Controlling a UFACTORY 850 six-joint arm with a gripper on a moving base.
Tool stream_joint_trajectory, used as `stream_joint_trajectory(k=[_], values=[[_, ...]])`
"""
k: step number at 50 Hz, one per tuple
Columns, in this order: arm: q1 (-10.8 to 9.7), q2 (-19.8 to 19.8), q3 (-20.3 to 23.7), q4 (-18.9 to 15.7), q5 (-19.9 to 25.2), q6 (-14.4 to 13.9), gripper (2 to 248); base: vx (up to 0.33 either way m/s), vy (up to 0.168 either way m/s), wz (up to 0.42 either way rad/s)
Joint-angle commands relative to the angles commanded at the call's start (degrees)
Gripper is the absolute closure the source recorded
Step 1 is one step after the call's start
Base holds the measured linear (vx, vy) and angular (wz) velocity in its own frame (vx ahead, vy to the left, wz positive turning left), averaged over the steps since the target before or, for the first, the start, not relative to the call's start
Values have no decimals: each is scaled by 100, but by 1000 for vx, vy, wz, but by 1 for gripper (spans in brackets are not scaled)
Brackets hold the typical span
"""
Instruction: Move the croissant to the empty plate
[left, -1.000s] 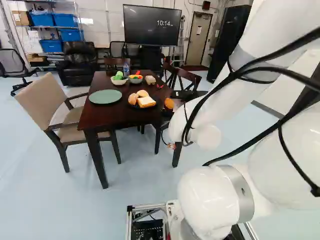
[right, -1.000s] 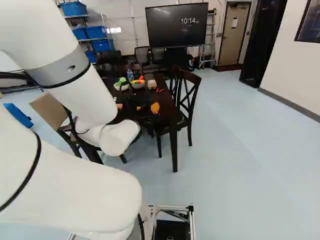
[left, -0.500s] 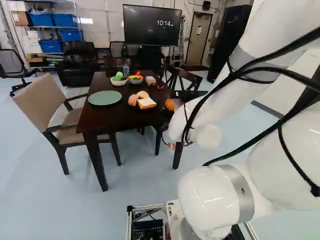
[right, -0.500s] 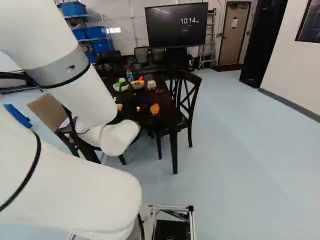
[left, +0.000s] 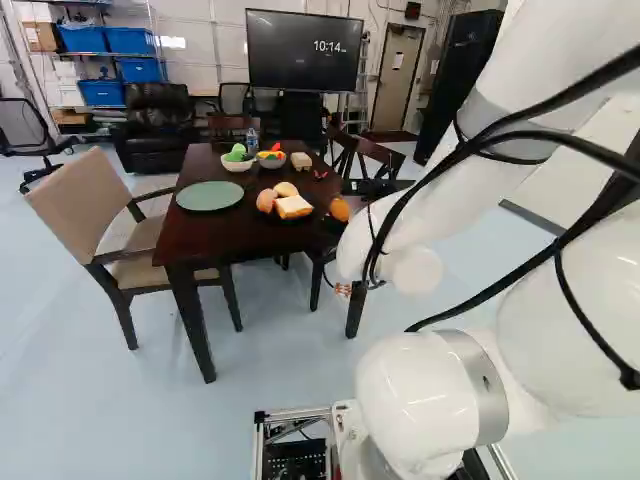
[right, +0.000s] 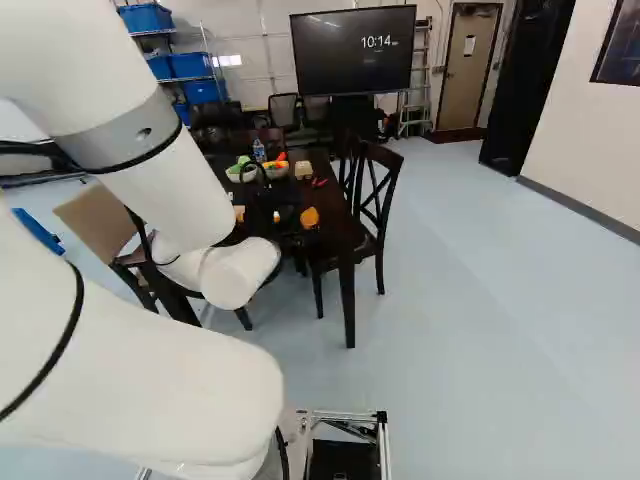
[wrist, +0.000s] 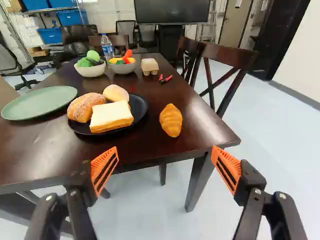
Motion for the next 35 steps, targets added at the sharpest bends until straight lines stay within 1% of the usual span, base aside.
stream_joint_trajectory(k=[14,35], values=[[0,-185,-359,0,-45,0,3,0,0,0],[106,-558,-995,0,-374,0,3,0,0,0]])
